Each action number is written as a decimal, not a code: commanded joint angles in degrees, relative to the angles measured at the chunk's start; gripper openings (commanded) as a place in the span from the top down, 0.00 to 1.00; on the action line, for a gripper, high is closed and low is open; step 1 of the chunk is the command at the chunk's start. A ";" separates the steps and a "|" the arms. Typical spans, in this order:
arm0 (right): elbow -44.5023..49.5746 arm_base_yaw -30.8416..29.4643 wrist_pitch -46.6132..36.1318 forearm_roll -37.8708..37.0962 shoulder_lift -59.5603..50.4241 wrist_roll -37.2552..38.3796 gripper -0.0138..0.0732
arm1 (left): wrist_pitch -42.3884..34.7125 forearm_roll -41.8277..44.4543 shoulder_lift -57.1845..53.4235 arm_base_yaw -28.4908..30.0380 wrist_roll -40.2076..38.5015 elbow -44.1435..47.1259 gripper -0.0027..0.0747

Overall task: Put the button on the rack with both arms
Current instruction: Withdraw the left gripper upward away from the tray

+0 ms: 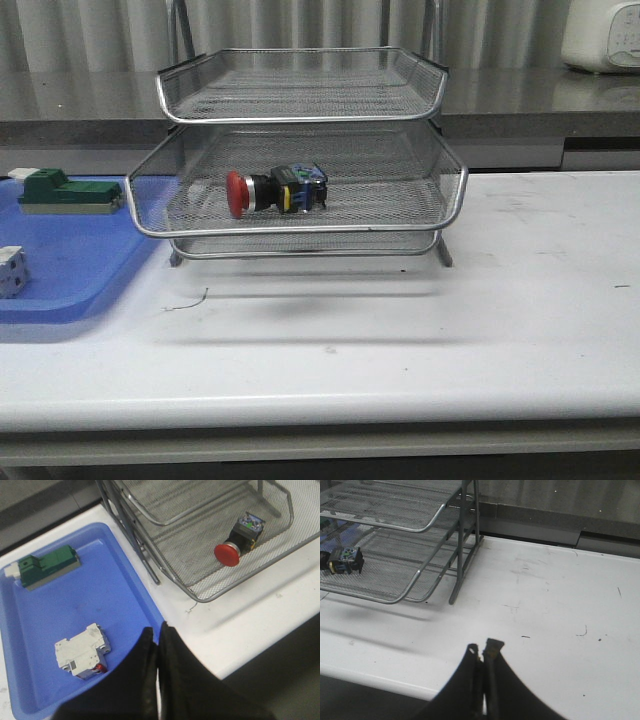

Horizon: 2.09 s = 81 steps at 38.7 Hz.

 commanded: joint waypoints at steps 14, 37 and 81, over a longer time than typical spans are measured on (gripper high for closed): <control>-1.42 0.19 -4.52 0.08 0.60 -0.18 0.91 | -12.93 -5.11 -35.77 0.19 -0.57 21.40 0.99; -1.42 0.19 -4.52 0.08 0.60 -0.18 0.91 | -16.79 -7.15 -46.54 0.19 -0.57 27.08 0.99; -8.74 0.19 -17.50 0.50 14.70 -0.18 0.91 | -16.79 -7.15 -46.54 0.19 -0.57 27.08 0.99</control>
